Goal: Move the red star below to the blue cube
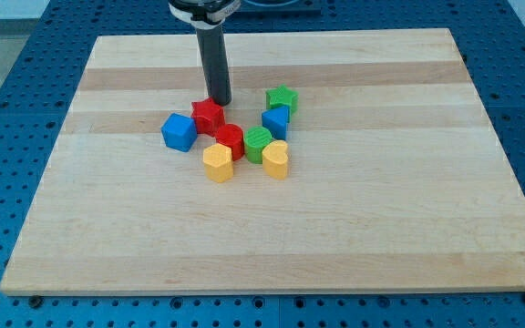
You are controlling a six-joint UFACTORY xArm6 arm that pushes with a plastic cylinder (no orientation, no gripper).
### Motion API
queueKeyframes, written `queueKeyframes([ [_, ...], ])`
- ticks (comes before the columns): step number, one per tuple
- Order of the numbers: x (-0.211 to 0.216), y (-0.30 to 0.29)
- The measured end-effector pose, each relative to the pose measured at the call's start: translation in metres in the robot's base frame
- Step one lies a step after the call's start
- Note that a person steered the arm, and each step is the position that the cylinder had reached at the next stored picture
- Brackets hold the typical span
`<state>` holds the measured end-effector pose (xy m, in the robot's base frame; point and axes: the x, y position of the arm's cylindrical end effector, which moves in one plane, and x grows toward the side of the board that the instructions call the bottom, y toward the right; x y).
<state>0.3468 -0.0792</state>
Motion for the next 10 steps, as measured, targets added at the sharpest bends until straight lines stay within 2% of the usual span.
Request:
queueKeyframes([
  [2,0.017,-0.008],
  [5,0.104,-0.058],
  [8,0.164,-0.093],
  [9,0.175,-0.098],
  [10,0.175,-0.068],
])
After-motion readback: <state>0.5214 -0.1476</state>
